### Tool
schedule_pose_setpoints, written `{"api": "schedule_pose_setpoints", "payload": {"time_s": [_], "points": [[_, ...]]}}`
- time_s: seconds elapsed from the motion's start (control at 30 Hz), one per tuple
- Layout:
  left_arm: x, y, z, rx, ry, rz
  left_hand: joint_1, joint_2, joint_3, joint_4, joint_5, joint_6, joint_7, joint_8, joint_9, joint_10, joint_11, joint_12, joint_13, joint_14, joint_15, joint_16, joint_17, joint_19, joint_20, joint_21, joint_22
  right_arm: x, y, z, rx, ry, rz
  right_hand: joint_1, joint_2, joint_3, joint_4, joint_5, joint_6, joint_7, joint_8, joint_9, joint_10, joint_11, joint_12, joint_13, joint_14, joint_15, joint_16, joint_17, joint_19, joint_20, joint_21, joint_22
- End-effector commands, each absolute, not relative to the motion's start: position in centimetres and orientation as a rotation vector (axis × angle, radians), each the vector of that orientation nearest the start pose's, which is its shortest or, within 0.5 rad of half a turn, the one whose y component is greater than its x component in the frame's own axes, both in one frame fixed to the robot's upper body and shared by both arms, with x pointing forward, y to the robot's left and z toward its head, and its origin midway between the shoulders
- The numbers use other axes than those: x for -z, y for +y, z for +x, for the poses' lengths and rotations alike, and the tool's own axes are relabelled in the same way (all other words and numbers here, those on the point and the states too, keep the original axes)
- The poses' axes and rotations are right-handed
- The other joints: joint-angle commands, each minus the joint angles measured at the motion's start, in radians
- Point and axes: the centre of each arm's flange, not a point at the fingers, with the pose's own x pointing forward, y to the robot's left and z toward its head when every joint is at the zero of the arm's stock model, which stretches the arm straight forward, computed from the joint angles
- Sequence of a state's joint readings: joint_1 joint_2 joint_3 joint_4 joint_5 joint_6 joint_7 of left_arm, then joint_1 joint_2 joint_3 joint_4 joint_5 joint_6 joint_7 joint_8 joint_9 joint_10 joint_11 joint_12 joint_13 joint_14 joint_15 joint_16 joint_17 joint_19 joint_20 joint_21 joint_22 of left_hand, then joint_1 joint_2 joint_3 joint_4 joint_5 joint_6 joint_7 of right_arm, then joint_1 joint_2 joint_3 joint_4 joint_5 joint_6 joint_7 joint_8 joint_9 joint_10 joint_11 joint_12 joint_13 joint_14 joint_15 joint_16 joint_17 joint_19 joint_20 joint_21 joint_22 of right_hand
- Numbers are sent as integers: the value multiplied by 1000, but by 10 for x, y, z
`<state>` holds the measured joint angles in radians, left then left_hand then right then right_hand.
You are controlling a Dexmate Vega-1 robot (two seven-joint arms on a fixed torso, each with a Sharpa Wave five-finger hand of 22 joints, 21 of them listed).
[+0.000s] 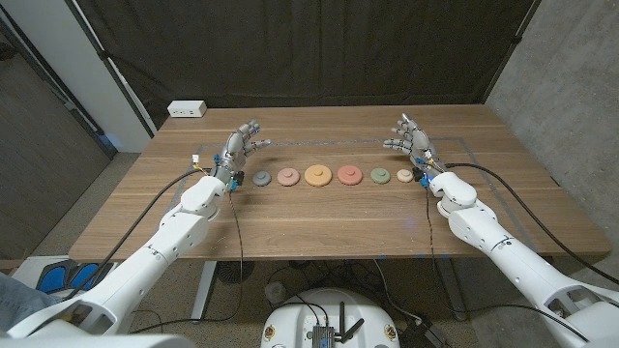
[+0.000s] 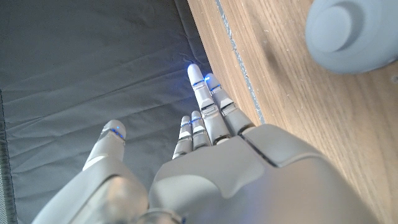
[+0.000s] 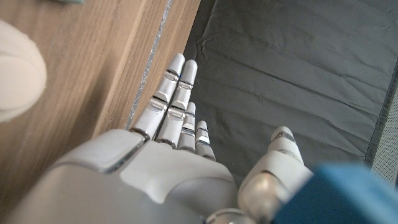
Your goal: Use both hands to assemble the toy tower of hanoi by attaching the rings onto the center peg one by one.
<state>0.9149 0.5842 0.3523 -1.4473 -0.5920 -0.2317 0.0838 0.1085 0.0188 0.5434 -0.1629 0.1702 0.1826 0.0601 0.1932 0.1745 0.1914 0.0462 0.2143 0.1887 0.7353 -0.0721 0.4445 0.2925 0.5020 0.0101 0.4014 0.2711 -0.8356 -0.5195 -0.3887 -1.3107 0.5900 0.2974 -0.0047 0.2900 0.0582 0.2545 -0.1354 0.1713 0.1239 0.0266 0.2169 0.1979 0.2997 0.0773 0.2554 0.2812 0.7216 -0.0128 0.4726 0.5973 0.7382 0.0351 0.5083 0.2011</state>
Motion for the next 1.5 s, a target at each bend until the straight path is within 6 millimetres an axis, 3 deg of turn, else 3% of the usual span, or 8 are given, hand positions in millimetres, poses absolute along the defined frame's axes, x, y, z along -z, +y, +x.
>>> {"api": "schedule_pose_setpoints", "payload": {"time_s": [0.03, 0.33, 0.53, 0.8, 0.9, 1.03, 1.23, 1.5], "points": [[35, 293, 634, 116, -595, -8, 16, -3, -7, -3, 5, 14, 15, 4, 4, 18, 20, 2, 3, 20, -19, 25, 17, 27, 3, 21, 16, 25, -286, 651, -173, -610, -29, -11, -3, -5, -1, 7, 32, -2, 11, 3, 31, -3, 12, 3, 69, -16, 37, 26, 53, -11, 34, 14], [34, 299, 630, 84, -625, -6, 48, 3, -17, -8, 7, 29, 20, -1, 4, 50, 21, -3, 3, 104, -51, 122, 75, 99, -14, 84, 65, 23, -289, 649, -135, -616, -32, -21, -4, -12, 2, 8, 69, -2, 17, 3, 64, -11, 21, 3, 190, -72, 106, 77, 119, -37, 101, 56], [37, 305, 624, 58, -635, -15, 71, 2, -23, -10, 6, 40, 18, -2, 4, 74, 20, -4, 5, 134, -74, 183, 121, 155, -24, 131, 100, 23, -289, 649, -118, -617, -26, -10, 3, -9, -5, 11, 82, -4, 15, 3, 79, -27, 23, 11, 266, -138, 183, 145, 144, -59, 144, 90], [40, 306, 623, 47, -634, -17, 108, -7, -41, -10, 6, 58, 21, -2, 5, 111, 18, -4, 8, 131, -82, 277, 209, 235, -62, 219, 174, 24, -288, 650, -95, -624, -26, -9, 4, -11, -5, 11, 113, -8, 20, 4, 106, -33, 27, 23, 303, -180, 262, 228, 211, -102, 193, 112], [40, 305, 623, 38, -635, -13, 136, -13, -52, -11, 6, 70, 25, -3, 6, 139, 11, -3, 11, 169, -106, 362, 275, 261, -77, 276, 233, 24, -288, 651, -86, -626, -31, 2, 7, -6, -10, 13, 124, -8, 20, 5, 123, -40, 32, 32, 326, -195, 306, 274, 248, -132, 228, 136], [40, 305, 622, 17, -638, -10, 163, -21, -63, -11, 7, 87, 24, -1, 8, 175, -7, 2, 13, 220, -129, 447, 333, 283, -96, 336, 295, 24, -287, 650, -81, -629, -37, 18, 11, 8, -16, 14, 138, -9, 21, 7, 149, -35, 38, 45, 338, -204, 346, 328, 310, -172, 283, 174], [41, 305, 621, -13, -636, -10, 205, -23, -66, -12, 9, 115, 13, 2, 9, 216, -43, 6, 17, 283, -143, 552, 407, 347, -129, 410, 347, 24, -284, 648, -76, -629, -45, 67, 4, 32, -34, 15, 147, -11, 18, 10, 164, -38, 38, 63, 356, -208, 417, 420, 342, -202, 344, 236], [47, 303, 621, -35, -634, -23, 217, -29, -64, -10, 10, 120, -1, -1, 10, 183, -59, -10, 19, 299, -145, 587, 440, 373, -143, 422, 335, 26, -281, 643, -5, -626, -60, 91, -10, 53, -25, 14, 186, -15, 23, 13, 188, -49, 34, 91, 359, -206, 520, 583, 361, -248, 412, 312]]}}
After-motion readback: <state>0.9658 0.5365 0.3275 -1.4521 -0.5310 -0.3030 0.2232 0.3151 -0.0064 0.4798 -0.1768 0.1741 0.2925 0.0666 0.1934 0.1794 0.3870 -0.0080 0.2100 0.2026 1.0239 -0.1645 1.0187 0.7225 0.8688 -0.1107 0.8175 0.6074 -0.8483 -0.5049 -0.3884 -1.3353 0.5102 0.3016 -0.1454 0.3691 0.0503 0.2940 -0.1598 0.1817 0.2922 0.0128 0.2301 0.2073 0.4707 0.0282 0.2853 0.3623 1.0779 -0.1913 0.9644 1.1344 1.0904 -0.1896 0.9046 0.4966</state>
